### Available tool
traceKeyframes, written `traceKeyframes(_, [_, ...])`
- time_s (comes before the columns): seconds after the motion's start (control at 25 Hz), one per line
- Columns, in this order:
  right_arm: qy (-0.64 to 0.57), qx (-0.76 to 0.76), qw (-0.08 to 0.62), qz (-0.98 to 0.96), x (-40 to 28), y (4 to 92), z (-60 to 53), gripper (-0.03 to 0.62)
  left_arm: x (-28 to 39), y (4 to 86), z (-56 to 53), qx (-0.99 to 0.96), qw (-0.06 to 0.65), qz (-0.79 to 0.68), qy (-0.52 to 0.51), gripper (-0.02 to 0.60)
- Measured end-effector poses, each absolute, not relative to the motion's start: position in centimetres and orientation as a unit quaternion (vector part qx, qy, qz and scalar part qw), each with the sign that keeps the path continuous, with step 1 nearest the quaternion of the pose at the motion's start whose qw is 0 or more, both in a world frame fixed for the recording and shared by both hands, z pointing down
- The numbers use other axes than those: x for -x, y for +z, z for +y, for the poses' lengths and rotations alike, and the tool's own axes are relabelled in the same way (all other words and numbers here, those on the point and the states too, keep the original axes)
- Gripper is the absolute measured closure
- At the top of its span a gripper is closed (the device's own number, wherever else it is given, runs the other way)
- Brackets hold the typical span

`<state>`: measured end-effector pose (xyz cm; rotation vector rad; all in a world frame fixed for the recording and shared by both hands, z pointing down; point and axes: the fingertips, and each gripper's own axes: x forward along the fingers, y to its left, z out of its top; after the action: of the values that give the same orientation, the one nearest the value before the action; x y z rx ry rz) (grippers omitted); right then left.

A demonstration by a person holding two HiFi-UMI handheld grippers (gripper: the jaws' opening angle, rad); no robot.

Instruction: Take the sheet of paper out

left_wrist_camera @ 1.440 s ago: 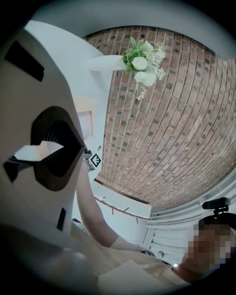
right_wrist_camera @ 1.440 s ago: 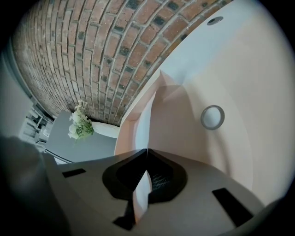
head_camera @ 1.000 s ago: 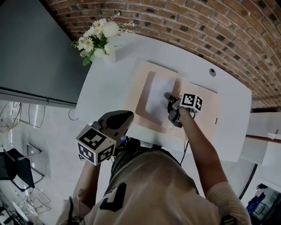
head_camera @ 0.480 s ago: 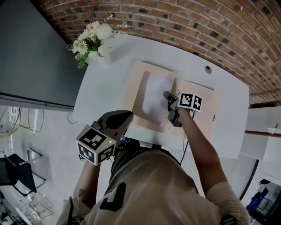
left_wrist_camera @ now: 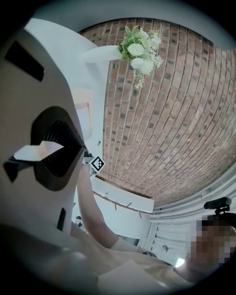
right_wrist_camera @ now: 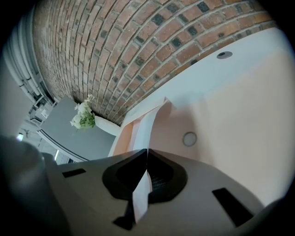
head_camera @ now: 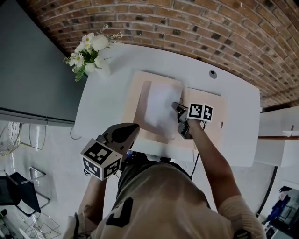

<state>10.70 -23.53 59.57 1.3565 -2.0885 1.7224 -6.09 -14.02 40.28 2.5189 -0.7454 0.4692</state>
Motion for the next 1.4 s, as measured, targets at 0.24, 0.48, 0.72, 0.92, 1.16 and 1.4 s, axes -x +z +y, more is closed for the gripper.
traceKeyframes(0.24, [0.563, -0.454, 0.056, -0.688, -12.8, 59.4, -22.4, 0.571, 4.7, 40.2, -13.2, -0.918, 0.232, -0.267, 0.178, 0.568])
traceKeyframes(0.48, [0.562, -0.463, 0.048, -0.684, -14.9, 59.1, -21.2, 0.571, 3.1, 39.9, -12.5, -0.921, 0.224, -0.264, 0.179, 0.568])
traceKeyframes(0.72, [0.555, -0.465, 0.044, -0.688, -16.9, 58.5, -20.2, 0.571, 1.6, 39.6, -11.7, -0.922, 0.220, -0.261, 0.181, 0.568])
traceKeyframes(0.92, [0.549, -0.466, 0.043, -0.693, -18.1, 58.1, -19.3, 0.571, 0.6, 39.6, -10.7, -0.923, 0.217, -0.258, 0.183, 0.567])
traceKeyframes(1.16, [0.539, -0.460, 0.044, -0.704, -19.5, 57.5, -18.1, 0.571, -1.1, 39.4, -9.6, -0.925, 0.211, -0.256, 0.186, 0.568])
traceKeyframes(1.4, [0.534, -0.459, 0.040, -0.709, -21.7, 57.0, -17.2, 0.571, -3.1, 39.2, -8.7, -0.925, 0.207, -0.255, 0.193, 0.568])
